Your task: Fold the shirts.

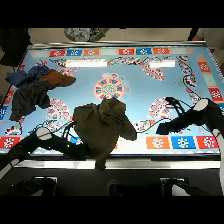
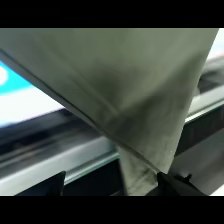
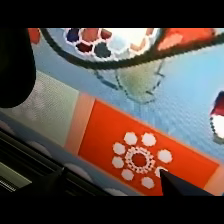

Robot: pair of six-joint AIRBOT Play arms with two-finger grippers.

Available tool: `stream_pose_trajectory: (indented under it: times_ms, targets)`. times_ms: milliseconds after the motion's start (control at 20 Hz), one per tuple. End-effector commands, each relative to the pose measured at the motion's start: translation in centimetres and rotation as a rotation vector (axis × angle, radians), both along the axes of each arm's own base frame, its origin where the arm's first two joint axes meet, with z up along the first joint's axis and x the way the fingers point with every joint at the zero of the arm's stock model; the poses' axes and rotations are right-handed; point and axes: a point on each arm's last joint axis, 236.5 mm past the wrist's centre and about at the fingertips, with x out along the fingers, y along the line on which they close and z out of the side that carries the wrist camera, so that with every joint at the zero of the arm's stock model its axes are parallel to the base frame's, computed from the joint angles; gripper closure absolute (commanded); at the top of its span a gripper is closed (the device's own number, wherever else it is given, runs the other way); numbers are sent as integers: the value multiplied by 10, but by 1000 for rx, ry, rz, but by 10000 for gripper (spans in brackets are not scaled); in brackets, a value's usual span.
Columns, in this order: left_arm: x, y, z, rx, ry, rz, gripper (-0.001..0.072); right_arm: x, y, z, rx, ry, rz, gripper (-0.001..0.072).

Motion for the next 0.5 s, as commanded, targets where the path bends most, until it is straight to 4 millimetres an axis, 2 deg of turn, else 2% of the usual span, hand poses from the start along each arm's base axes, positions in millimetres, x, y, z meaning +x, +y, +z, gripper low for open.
stream_pose_trajectory:
  times_ms: [0,100,150,200,300,350,450]
  targets:
    - [-6,-43,-3,-97,-5,100,6,1,25,-14,5,-26,48,0]
    - [-9,-57,-11,-100,9,116,20,10,39,-14,33,-55,45,-1]
    - [-10,-63,-16,-100,29,129,80,11,48,-12,64,-53,40,-2]
    - [-10,-66,-22,-90,36,133,155,11,59,-12,101,-42,35,-2]
    - [-6,-67,-31,-67,32,146,520,6,80,-16,155,-16,70,-4]
    - [-3,-66,-32,-67,10,139,672,3,91,-19,173,3,86,-4]
    - [-1,-67,-28,-78,-23,112,675,1,119,-26,211,17,114,-4]
